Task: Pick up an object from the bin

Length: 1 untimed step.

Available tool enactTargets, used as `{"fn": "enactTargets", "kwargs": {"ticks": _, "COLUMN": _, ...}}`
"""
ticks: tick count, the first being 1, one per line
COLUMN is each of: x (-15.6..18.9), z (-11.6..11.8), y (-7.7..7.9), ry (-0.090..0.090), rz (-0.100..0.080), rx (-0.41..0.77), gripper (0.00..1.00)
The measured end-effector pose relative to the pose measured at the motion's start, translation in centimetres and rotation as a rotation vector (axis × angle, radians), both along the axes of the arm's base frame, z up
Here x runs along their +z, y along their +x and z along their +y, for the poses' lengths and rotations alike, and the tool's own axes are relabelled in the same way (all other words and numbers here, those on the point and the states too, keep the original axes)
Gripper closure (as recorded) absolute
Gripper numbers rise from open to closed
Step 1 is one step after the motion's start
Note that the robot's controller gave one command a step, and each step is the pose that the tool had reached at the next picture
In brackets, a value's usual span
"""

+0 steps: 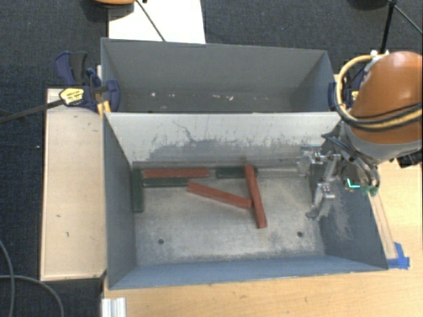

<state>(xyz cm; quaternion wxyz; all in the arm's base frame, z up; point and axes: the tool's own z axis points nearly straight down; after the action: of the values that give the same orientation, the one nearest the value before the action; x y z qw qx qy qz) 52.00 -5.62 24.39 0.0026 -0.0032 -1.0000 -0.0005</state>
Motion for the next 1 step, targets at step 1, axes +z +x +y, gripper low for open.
{"fn": "enactTargets", "kwargs": {"ticks": 1, "x": 0.37, "z": 0.01, "y": 0.15, "ry": -0.001, "rz": -0.008, "rx": 0.002, "gripper": 0.00}}
